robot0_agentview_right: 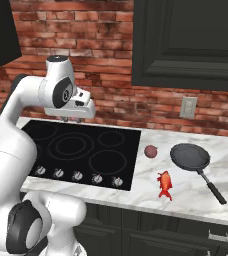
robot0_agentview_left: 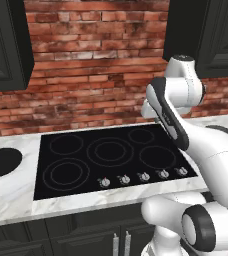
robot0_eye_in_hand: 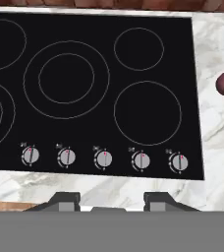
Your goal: Place both pans onto different burners. Then place the onion and the fish on different pans.
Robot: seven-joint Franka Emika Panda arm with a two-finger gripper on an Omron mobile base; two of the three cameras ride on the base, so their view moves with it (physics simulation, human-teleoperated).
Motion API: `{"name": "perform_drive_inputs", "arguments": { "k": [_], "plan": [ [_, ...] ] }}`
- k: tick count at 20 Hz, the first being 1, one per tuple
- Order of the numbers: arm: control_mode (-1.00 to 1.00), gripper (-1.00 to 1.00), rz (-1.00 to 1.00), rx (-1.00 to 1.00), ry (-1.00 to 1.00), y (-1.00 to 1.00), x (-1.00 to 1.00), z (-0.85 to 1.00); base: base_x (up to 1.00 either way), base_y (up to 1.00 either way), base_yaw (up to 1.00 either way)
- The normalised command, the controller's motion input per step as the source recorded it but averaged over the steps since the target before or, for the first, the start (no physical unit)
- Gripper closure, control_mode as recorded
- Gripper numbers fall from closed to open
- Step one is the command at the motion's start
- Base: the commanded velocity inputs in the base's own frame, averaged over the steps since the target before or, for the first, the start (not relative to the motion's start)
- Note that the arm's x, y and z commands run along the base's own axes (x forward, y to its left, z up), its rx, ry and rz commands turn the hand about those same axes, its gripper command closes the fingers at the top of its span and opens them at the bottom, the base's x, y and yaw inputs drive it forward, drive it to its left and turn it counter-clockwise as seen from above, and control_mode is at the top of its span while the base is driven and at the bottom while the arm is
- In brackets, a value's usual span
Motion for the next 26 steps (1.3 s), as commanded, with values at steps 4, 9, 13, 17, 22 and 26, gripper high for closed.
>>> {"name": "perform_drive_inputs", "arguments": {
  "k": [4, 9, 13, 17, 22, 26],
  "plan": [
    [-1.00, -1.00, 0.00, 0.00, -0.01, 0.14, -0.03, 0.00, 0.00, 0.00, 0.00],
    [-1.00, -1.00, 0.00, 0.00, -0.06, 0.69, -0.08, 0.00, 0.00, 0.00, 0.00],
    [-1.00, -1.00, 0.00, 0.00, -0.07, 0.70, -0.29, 0.00, 0.00, 0.00, 0.00],
    [-1.00, -1.00, 0.00, 0.00, -0.04, 0.60, -0.23, 0.00, 0.00, 0.00, 0.00],
    [-1.00, -1.00, 0.00, 0.00, -0.01, 0.55, -0.15, -0.02, 0.00, 0.00, 0.00],
    [-1.00, -1.00, 0.00, 0.00, 0.02, 0.28, -0.02, 0.00, 0.00, 0.00, 0.00]
  ]
}}
